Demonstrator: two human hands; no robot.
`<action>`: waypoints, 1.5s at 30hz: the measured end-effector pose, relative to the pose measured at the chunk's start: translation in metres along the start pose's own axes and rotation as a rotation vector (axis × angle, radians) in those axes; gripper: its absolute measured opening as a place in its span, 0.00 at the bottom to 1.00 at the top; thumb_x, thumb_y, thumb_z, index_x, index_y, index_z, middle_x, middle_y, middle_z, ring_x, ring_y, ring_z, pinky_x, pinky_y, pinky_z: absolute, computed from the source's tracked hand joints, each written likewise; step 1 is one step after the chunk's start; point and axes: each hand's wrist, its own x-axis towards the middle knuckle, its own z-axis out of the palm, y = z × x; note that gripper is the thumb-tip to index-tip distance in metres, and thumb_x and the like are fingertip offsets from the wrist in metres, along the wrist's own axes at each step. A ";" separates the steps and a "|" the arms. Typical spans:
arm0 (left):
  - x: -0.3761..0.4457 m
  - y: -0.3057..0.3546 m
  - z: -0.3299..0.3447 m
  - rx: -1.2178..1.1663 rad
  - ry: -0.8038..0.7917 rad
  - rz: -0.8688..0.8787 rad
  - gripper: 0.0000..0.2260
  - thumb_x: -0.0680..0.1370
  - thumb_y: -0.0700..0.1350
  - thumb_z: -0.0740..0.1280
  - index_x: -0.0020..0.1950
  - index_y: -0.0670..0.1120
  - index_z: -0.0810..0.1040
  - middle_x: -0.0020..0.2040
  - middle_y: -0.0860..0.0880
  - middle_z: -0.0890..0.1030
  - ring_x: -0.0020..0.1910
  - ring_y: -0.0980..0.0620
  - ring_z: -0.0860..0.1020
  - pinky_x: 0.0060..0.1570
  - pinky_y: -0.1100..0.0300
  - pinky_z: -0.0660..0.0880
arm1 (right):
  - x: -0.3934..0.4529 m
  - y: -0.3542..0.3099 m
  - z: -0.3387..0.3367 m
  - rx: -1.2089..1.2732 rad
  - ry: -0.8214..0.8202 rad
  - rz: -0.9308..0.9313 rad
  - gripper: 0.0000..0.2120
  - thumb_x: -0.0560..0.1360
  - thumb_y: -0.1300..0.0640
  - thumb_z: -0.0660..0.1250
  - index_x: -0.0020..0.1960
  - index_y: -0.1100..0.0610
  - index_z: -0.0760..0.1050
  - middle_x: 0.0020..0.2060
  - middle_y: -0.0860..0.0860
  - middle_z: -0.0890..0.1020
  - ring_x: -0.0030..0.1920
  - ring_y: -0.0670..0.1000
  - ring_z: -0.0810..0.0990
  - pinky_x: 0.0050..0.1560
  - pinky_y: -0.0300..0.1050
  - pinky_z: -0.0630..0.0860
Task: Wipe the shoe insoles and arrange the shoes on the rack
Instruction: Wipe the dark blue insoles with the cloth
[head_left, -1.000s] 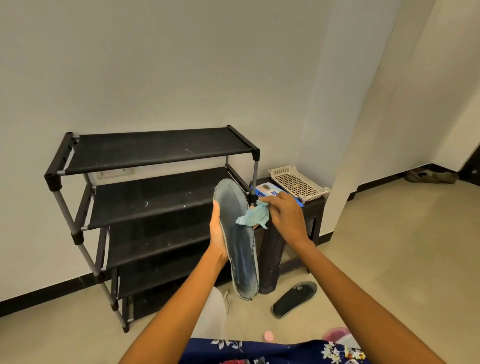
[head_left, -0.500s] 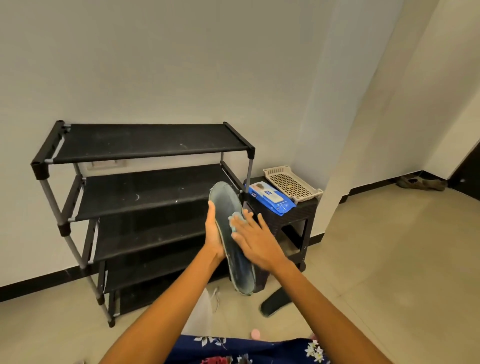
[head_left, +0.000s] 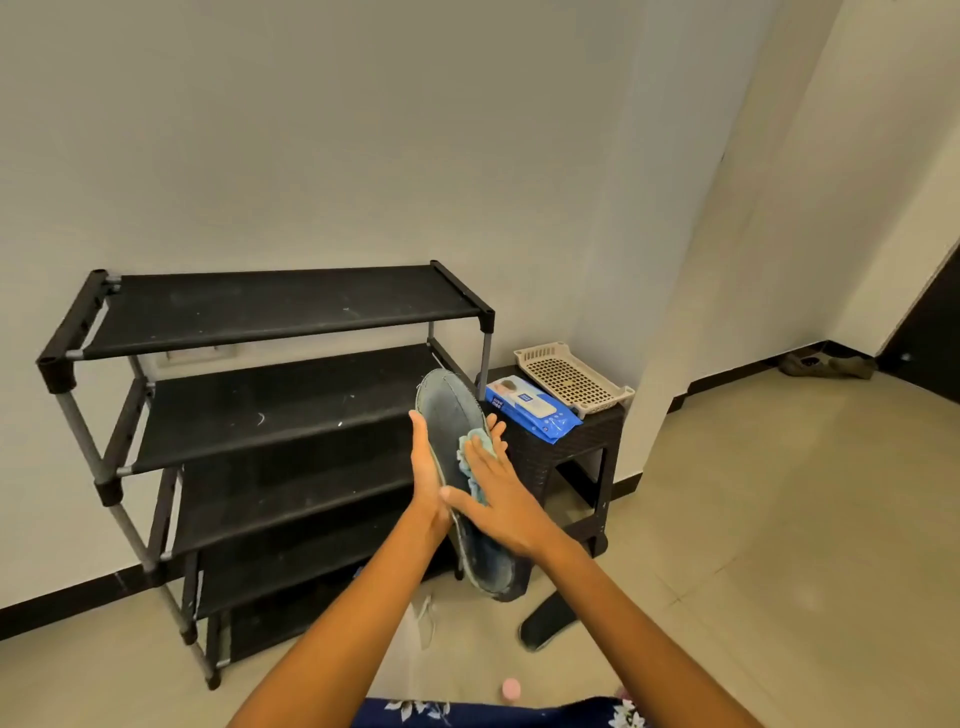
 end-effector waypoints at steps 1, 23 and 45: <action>0.003 0.003 0.000 0.028 0.000 0.012 0.44 0.66 0.74 0.57 0.68 0.41 0.71 0.69 0.40 0.72 0.69 0.43 0.69 0.72 0.48 0.60 | -0.001 -0.005 0.001 0.049 -0.007 -0.005 0.35 0.79 0.48 0.60 0.77 0.55 0.43 0.76 0.48 0.41 0.71 0.41 0.36 0.68 0.36 0.37; 0.009 -0.020 0.004 -0.040 -0.018 -0.041 0.41 0.68 0.72 0.60 0.66 0.40 0.72 0.64 0.39 0.76 0.67 0.42 0.72 0.68 0.47 0.67 | -0.022 0.010 -0.006 -0.361 0.005 -0.215 0.36 0.76 0.33 0.45 0.77 0.53 0.51 0.76 0.50 0.52 0.76 0.45 0.40 0.74 0.47 0.35; 0.009 -0.039 0.026 0.048 0.041 -0.052 0.37 0.71 0.72 0.57 0.65 0.43 0.73 0.58 0.40 0.81 0.61 0.42 0.77 0.64 0.46 0.70 | -0.010 0.042 -0.013 0.045 0.557 0.177 0.13 0.80 0.58 0.60 0.62 0.59 0.75 0.51 0.50 0.72 0.48 0.43 0.73 0.44 0.26 0.70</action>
